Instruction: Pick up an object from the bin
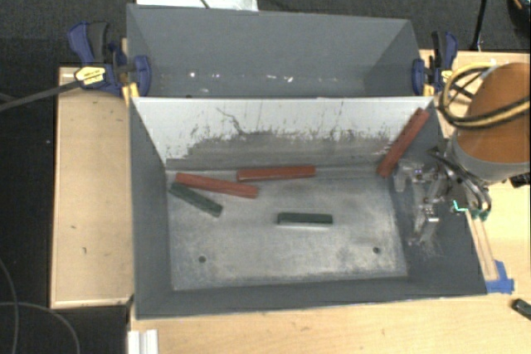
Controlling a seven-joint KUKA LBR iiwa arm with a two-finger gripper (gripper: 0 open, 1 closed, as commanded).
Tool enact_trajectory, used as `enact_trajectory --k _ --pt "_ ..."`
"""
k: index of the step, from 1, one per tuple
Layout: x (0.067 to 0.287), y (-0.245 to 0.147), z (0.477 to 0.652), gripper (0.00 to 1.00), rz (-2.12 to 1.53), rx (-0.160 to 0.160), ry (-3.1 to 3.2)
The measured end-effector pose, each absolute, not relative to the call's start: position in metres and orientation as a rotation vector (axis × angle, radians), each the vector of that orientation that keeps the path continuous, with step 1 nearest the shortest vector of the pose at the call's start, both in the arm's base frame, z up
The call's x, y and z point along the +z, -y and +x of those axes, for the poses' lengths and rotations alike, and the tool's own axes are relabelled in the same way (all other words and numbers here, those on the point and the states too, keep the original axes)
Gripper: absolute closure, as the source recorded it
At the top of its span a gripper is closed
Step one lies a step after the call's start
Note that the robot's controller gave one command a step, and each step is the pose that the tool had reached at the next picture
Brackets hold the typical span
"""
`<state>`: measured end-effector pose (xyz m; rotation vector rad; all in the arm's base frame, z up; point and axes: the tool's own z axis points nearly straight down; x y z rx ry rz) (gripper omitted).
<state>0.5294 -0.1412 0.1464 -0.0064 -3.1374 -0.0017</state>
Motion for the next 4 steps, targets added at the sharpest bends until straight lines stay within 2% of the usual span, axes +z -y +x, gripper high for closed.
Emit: enact_trajectory --k 1,2,3,4 --pt "0.071 0.045 0.516 0.00 0.186 -0.008 3.132" --pt "0.071 -0.025 0.572 0.00 0.093 -0.007 3.148" --pt "0.071 -0.020 0.569 1.00 0.091 -0.001 3.143" --pt "0.194 -0.040 0.580 1.00 0.098 -0.002 3.151"
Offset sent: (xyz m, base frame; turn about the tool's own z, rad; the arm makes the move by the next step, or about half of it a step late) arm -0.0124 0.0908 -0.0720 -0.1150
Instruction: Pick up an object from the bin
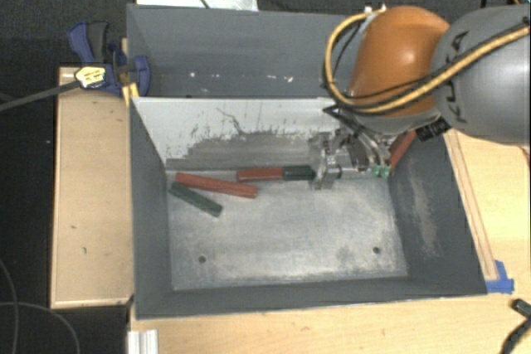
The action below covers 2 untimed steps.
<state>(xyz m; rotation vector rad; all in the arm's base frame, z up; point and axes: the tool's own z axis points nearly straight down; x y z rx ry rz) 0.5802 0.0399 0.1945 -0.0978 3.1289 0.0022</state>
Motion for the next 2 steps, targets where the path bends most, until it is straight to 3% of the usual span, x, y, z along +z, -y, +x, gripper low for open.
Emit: enact_trajectory --k 1,2 --pt "0.278 -0.024 0.568 1.00 -0.371 -0.002 -3.109" --pt "0.279 -0.006 0.526 1.00 -0.760 -0.001 -3.047"
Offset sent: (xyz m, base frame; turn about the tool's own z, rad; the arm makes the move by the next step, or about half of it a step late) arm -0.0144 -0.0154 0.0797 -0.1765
